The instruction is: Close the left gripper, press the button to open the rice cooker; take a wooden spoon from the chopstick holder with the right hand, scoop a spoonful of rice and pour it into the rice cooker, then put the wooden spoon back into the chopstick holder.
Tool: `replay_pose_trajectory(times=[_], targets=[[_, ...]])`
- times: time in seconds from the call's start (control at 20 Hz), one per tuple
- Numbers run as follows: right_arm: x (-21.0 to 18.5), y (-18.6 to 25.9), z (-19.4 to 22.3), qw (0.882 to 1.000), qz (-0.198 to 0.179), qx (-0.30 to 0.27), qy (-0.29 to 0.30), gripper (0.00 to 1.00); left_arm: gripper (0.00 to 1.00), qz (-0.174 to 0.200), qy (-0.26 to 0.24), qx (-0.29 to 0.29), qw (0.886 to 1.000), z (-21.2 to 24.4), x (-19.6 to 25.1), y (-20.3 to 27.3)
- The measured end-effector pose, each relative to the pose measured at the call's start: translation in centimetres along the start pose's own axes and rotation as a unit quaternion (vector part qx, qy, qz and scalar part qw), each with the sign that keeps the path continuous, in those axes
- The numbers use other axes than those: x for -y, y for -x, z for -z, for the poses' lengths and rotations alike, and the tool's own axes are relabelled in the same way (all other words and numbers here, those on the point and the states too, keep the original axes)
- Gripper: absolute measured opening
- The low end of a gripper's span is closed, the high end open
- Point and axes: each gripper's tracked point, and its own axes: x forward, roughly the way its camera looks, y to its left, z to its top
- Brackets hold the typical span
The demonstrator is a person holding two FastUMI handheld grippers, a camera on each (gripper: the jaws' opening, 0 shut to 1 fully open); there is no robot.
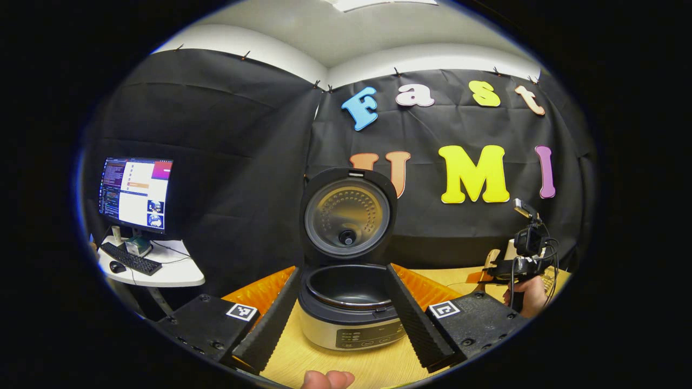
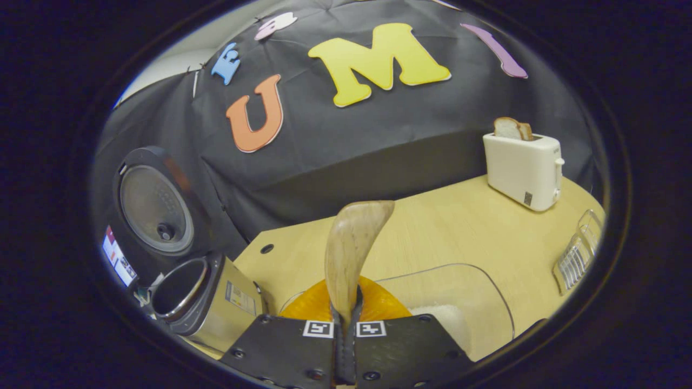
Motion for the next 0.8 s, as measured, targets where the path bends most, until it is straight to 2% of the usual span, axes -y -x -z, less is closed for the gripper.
replay_pose_trajectory(times=[0.15, 0.4, 0.7, 0.8], targets=[[0.2, 0.0, -0.1, 0.997, -0.021, -0.006, -0.069, 0.01, 0.99, 0.001, -0.005, 0.003, 1.0, -0.2, 0.1, 0.1], [0.9, 0.9, -1.5, 0.991, -0.045, 0.006, -0.127, 0.0, 0.99, 0.005, -0.003, 0.007, 1.0, -0.6, 0.5, 0.4], [3.7, 2.8, -5.1, 0.976, -0.069, 0.05, -0.201, 0.0, 0.99, 0.004, -0.004, 0.005, 1.0, -0.4, 0.4, 0.3], [4.4, 3.5, -6.2, 0.966, -0.086, 0.055, -0.239, 0.02, 0.99, 0.001, -0.006, 0.004, 1.0, -0.4, 0.1, 0.3]])
